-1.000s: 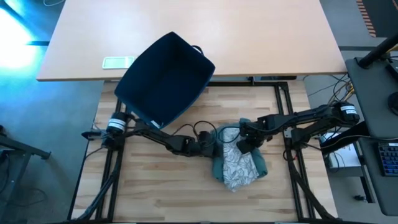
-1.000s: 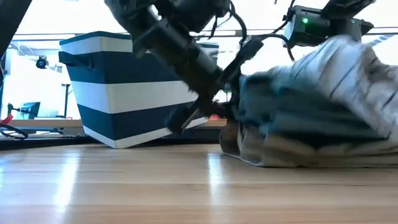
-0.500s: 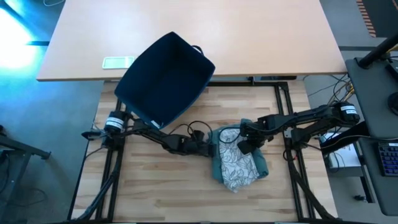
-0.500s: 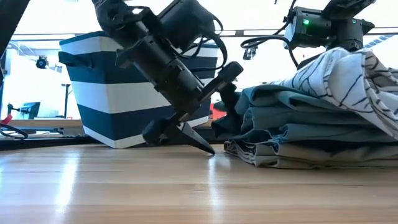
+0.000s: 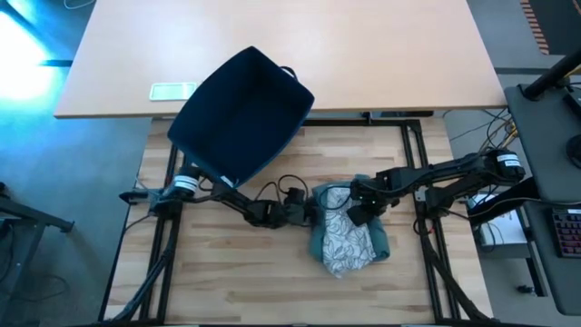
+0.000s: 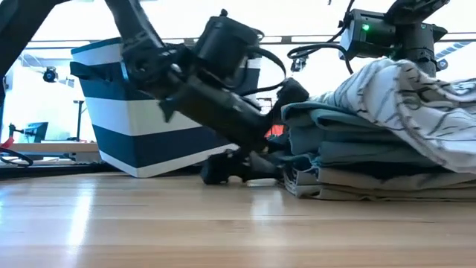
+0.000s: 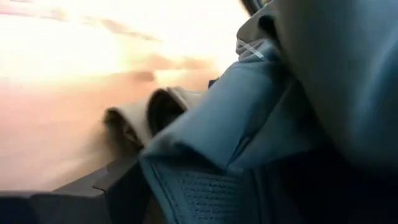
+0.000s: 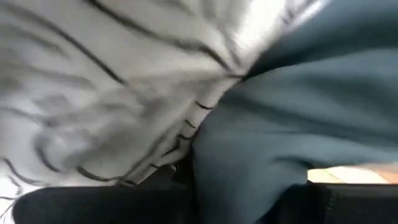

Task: Fold Laundry from Bin
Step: Put the folded clothes into the laundry basket

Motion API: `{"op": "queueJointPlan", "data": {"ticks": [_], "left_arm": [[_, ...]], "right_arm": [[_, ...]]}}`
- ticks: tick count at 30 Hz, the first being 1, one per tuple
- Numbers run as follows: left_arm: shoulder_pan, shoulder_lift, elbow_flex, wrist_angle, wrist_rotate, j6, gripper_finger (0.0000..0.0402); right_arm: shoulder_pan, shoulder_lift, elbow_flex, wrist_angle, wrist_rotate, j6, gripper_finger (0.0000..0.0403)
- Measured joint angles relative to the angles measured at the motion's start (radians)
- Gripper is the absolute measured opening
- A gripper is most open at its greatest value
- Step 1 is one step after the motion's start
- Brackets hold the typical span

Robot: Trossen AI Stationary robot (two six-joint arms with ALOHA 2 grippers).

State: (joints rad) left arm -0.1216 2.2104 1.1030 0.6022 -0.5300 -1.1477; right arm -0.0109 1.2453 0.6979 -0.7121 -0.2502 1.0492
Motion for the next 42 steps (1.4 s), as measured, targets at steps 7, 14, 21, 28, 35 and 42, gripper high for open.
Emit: {"op": "queueJointPlan", "data": {"ticks": [7, 14, 21, 28, 35, 42], "left_arm": [[0.003, 0.083, 0.151, -0.084, 0.028, 0.01, 0.0253], [0.014, 0.046, 0.19, -0.22, 0.069, 0.019, 0.0037], [0.017, -0.054, 0.185, -0.313, 0.049, 0.127, 0.0039], [0.007, -0.196, 0.187, -0.399, -0.032, 0.225, 0.0039], [-0.032, -0.358, 0.187, -0.563, -0.158, 0.27, 0.0039], [-0.08, -0.515, 0.187, -0.673, -0.278, 0.352, 0.0039]], "right_arm": [[0.0, 0.0, -0.001, 0.004, -0.002, -0.002, 0.0057], [0.0, -0.002, 0.001, 0.01, 0.011, -0.013, 0.0057], [0.003, -0.034, 0.062, 0.006, 0.059, -0.016, 0.0057], [0.013, -0.06, 0.165, -0.042, 0.109, -0.016, 0.0057], [0.05, -0.06, 0.339, -0.125, 0.204, -0.042, 0.0056], [0.085, -0.045, 0.519, -0.127, 0.319, -0.052, 0.0056]]}}
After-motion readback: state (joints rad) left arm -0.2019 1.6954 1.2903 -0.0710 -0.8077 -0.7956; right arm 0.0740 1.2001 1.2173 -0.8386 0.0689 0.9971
